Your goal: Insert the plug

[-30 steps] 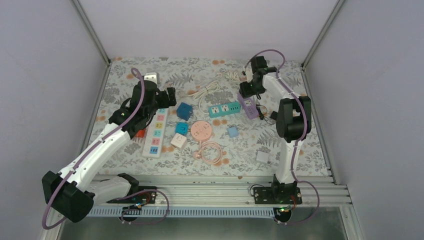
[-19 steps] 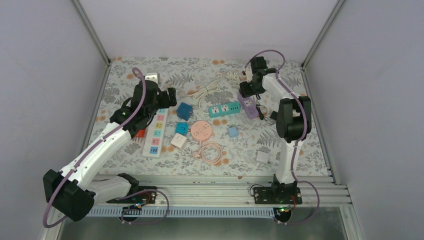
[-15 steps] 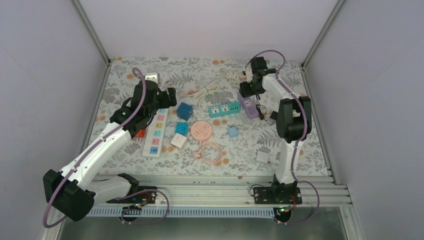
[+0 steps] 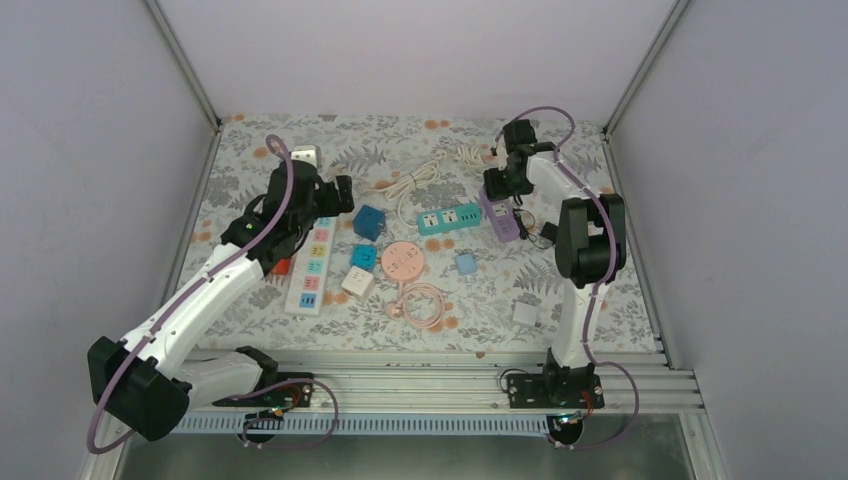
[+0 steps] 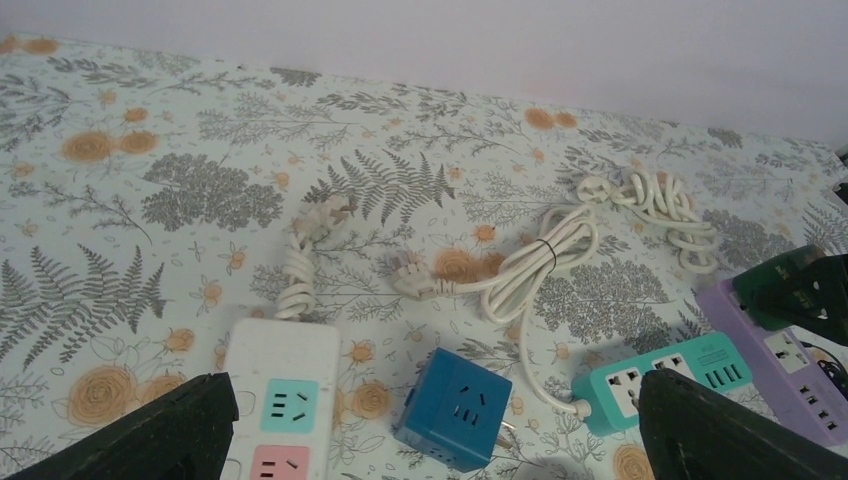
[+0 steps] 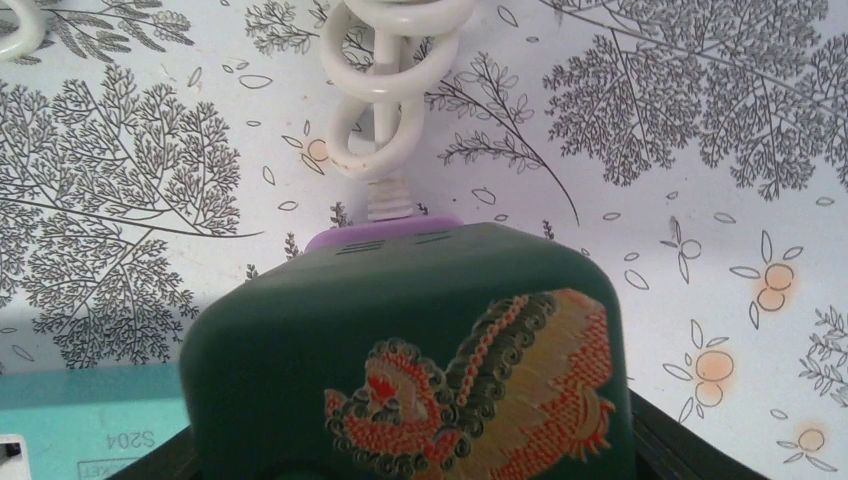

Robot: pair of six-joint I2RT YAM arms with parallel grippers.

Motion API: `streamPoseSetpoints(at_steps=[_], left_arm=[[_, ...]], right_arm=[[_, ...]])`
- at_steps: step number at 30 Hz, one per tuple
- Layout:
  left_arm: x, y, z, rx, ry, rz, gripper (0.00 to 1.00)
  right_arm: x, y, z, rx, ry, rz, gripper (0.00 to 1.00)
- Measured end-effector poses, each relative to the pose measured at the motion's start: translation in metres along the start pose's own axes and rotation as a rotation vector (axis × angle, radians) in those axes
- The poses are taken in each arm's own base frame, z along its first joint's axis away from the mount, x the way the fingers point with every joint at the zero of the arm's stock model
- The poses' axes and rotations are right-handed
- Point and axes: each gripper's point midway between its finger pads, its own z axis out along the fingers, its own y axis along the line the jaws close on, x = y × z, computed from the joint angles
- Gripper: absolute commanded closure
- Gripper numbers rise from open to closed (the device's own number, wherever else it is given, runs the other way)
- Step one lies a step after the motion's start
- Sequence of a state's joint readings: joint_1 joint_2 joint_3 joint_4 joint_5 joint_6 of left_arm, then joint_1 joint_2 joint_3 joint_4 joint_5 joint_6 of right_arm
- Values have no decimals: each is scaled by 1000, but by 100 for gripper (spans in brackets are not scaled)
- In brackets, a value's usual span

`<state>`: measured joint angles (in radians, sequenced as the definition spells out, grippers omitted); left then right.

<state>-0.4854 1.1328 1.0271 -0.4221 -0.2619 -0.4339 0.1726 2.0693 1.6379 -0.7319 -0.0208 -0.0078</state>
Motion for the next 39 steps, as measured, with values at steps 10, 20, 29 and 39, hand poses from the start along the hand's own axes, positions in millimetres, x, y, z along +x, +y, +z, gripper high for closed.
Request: streamPoseSetpoints(at_steps=[10, 20, 29, 39], left_arm=[[2, 0, 2, -5, 6, 2, 0], [2, 2, 3, -13, 5, 3, 0], [4, 2, 7, -19, 14, 6, 0], [4, 3, 7, -23, 13, 6, 0]], right_arm=[[2, -1, 2, 8, 10, 26, 63], [4, 0, 7, 38, 11, 26, 65], [2, -1, 15, 79, 23, 16, 65], [-2, -2, 21, 84, 6, 15, 66]])
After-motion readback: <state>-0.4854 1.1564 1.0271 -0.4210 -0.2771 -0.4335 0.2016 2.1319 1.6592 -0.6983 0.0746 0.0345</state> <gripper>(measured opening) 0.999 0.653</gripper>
